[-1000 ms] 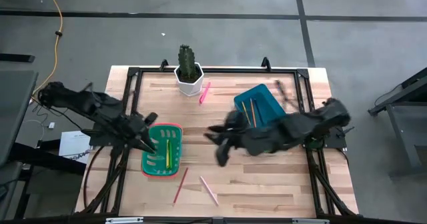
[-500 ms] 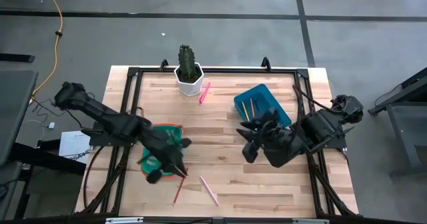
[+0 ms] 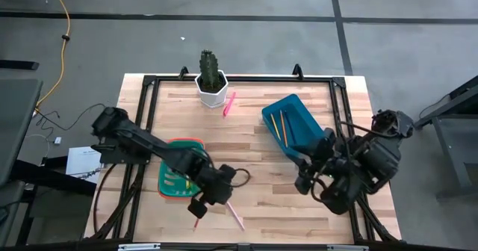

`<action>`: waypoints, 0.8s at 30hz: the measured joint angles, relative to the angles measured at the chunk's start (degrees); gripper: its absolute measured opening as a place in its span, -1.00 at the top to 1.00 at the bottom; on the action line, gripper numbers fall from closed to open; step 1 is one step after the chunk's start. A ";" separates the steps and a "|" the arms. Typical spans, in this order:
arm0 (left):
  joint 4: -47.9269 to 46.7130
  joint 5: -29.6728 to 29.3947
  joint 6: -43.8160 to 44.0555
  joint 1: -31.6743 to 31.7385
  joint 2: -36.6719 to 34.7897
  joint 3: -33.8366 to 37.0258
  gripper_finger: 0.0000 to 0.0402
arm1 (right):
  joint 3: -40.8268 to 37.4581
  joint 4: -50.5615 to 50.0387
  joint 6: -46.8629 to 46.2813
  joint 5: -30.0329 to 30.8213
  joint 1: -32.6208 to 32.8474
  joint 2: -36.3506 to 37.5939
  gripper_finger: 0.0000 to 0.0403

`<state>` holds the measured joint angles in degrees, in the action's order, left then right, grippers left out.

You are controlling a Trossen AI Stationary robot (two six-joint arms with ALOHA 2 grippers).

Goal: Sort pens & pencils
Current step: Put the light pink pen into the green basket

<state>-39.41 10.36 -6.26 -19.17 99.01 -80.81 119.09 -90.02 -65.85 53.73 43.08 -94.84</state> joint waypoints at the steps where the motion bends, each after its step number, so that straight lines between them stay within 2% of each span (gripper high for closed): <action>1: 0.50 0.50 0.00 0.01 0.88 -0.26 0.82 | 0.00 0.02 0.14 0.36 0.67 0.14 0.46; 4: 1.68 0.93 0.04 0.02 1.51 -0.25 0.82 | 0.00 0.01 -0.12 2.17 2.23 1.18 0.46; 7: 3.16 -1.03 -0.26 0.06 1.46 -0.36 0.82 | 0.00 0.01 -0.09 5.41 4.09 3.21 0.46; 15: 3.19 -1.59 -1.13 0.08 1.46 -0.31 0.82 | 0.04 -0.02 2.68 13.28 8.91 11.34 0.46; 19: 3.12 -2.16 -1.74 0.06 1.46 -0.29 0.82 | 0.04 0.33 2.28 13.49 11.08 12.18 0.46; 24: 2.99 -1.63 -0.70 0.08 2.33 -0.18 0.82 | 0.04 3.87 4.00 10.25 13.46 9.98 0.46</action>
<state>-36.42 8.74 -6.97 -19.09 101.34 -80.99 119.13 -86.14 -61.86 63.98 56.54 -84.86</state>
